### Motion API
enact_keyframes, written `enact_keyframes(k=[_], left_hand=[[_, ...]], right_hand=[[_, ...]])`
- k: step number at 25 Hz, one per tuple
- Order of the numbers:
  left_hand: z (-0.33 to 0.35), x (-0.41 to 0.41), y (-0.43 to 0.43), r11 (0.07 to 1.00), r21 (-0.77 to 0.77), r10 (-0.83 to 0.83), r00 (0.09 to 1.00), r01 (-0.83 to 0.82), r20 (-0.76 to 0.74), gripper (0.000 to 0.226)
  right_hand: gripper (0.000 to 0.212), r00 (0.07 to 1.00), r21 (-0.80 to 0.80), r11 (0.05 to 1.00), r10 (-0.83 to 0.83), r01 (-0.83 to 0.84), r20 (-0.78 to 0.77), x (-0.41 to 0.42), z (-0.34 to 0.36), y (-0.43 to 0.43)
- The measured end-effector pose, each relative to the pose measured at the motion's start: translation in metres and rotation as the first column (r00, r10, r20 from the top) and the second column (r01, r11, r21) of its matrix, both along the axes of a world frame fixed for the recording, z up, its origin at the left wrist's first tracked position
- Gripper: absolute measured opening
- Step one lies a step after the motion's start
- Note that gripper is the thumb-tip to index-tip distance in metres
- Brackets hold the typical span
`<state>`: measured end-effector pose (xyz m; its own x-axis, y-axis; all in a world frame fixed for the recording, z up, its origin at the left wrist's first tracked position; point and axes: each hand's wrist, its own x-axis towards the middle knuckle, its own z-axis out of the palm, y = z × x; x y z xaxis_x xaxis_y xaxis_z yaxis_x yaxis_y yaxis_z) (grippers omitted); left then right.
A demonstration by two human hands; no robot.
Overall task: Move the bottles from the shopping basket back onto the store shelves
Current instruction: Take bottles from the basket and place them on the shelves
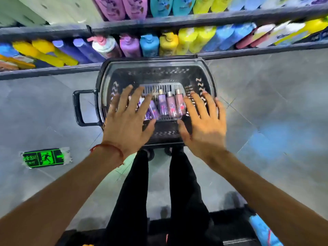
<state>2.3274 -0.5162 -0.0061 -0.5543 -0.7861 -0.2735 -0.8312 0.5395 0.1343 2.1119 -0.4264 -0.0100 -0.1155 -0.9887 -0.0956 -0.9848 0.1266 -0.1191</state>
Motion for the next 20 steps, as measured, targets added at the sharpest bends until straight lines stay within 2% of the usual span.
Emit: enact_keyframes(k=[4, 11, 16, 18, 20], left_hand=[[-0.086, 0.003, 0.007, 0.995, 0.093, 0.024, 1.0, -0.025, 0.01, 0.065], [-0.251, -0.001, 0.0, 0.993, 0.118, -0.013, 0.999, 0.007, 0.046, 0.065], [-0.323, -0.007, -0.011, 0.992, 0.123, -0.001, 0.999, -0.004, 0.041, 0.066], [-0.34, -0.012, -0.01, 0.991, 0.135, -0.003, 0.999, -0.004, 0.045, 0.065], [-0.353, -0.016, -0.008, 0.991, 0.133, -0.019, 0.999, 0.013, 0.045, 0.063]], right_hand=[[0.063, 1.0, 0.116, 0.993, 0.007, -0.004, -0.023, 0.005, -0.091, -0.008], [0.067, 0.999, 0.243, 0.97, -0.027, 0.034, -0.033, 0.004, -0.258, -0.01], [0.069, 0.999, 0.353, 0.935, -0.025, 0.038, -0.043, -0.012, -0.336, -0.019], [0.072, 0.994, 0.46, 0.884, -0.106, 0.079, 0.033, -0.015, -0.364, -0.023], [0.078, 0.943, 0.581, 0.791, -0.312, 0.191, 0.115, -0.018, -0.392, -0.028]])
